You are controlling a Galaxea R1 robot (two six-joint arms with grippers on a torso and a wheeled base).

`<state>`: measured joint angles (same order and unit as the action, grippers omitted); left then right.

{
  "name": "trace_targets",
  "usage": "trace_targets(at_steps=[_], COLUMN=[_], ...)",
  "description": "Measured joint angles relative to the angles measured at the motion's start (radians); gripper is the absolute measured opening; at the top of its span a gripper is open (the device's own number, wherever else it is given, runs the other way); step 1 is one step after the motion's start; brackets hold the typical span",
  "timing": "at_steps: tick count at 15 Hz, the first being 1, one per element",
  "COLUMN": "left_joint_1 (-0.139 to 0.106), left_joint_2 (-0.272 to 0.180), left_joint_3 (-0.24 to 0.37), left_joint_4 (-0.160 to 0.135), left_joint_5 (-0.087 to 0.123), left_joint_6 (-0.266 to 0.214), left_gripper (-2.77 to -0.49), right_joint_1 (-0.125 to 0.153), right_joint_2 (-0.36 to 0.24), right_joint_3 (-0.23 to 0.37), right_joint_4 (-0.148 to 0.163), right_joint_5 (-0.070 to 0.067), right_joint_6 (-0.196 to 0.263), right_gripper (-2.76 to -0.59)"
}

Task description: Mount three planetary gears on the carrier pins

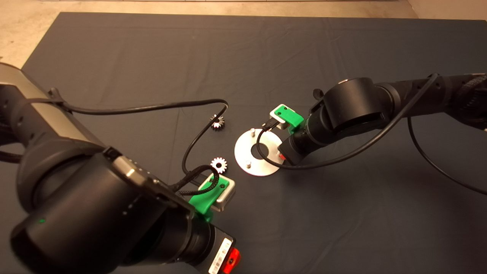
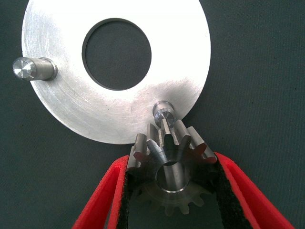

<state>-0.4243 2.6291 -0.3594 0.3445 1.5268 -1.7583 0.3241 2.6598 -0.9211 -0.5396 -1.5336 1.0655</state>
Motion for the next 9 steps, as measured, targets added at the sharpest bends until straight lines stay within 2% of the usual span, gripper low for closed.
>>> trace_targets(at_steps=[9], left_joint_1=[0.0], left_joint_2=[0.0], left_joint_3=[0.0], left_joint_4=[0.0], left_joint_5=[0.0], left_joint_6=[0.0], left_gripper=[-0.75], right_joint_1=[-0.02], right_joint_2=[0.017], right_joint_3=[-0.016], right_joint_4=[-0.01], right_joint_5=[0.0], right_joint_6=[0.002], right_gripper=[-2.28])
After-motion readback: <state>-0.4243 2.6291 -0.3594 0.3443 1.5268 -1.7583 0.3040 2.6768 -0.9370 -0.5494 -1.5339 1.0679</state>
